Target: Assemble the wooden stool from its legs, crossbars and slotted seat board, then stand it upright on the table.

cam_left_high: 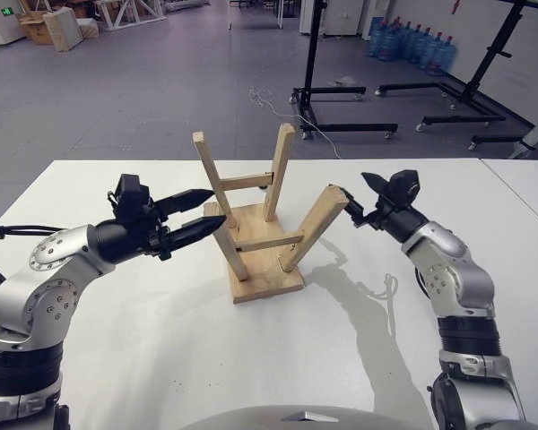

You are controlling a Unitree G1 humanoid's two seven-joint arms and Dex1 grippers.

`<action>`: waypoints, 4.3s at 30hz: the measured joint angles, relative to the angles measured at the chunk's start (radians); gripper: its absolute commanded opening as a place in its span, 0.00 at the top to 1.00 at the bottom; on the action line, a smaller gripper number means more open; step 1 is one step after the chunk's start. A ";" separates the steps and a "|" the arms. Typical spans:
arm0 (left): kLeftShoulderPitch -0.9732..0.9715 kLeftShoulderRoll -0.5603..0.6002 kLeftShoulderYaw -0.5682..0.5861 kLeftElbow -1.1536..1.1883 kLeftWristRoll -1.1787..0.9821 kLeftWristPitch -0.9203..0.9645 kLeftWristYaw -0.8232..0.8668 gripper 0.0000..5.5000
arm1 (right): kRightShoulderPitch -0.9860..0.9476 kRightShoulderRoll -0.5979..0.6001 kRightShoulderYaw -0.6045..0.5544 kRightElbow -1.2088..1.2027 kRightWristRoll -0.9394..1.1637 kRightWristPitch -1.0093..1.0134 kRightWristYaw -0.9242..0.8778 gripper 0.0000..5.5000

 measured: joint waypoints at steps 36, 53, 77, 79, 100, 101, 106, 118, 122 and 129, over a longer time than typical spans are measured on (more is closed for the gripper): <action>-0.273 -0.118 -0.096 0.037 0.023 -0.058 0.273 0.45 | -0.221 0.113 0.023 0.089 0.123 -0.119 -0.013 0.06; -0.072 -0.058 0.254 0.077 0.080 -0.108 0.424 0.45 | 0.076 0.034 0.393 -0.432 0.199 0.090 0.292 0.06; 0.618 0.079 0.115 -0.166 0.254 -0.196 -0.031 0.45 | -0.171 -0.051 0.312 0.592 -0.169 -0.322 0.604 0.06; 0.611 0.080 0.056 -0.161 0.285 -0.192 -0.026 0.45 | -0.194 -0.016 0.321 0.649 -0.193 -0.348 0.627 0.06; 0.429 0.233 -0.169 0.099 0.470 -0.181 -0.165 0.45 | 0.148 -0.092 0.402 -0.091 -0.147 -0.124 0.639 0.06; 0.431 0.248 -0.169 0.110 0.474 -0.182 -0.173 0.45 | 0.143 -0.092 0.402 -0.083 -0.146 -0.124 0.639 0.06; 0.467 0.314 -0.166 0.142 0.548 -0.215 -0.193 0.45 | 0.120 -0.095 0.401 -0.024 -0.147 -0.137 0.643 0.06; 0.563 0.211 -0.162 -0.107 0.538 -0.245 -0.075 0.45 | 0.062 -0.120 0.378 0.137 -0.186 -0.261 0.670 0.06; 0.562 0.202 -0.193 -0.110 0.553 -0.232 -0.049 0.45 | 0.029 -0.119 0.363 0.178 -0.187 -0.282 0.671 0.06; 0.617 0.197 -0.192 -0.163 0.548 -0.219 -0.030 0.45 | 0.028 -0.110 0.363 0.191 -0.187 -0.284 0.660 0.06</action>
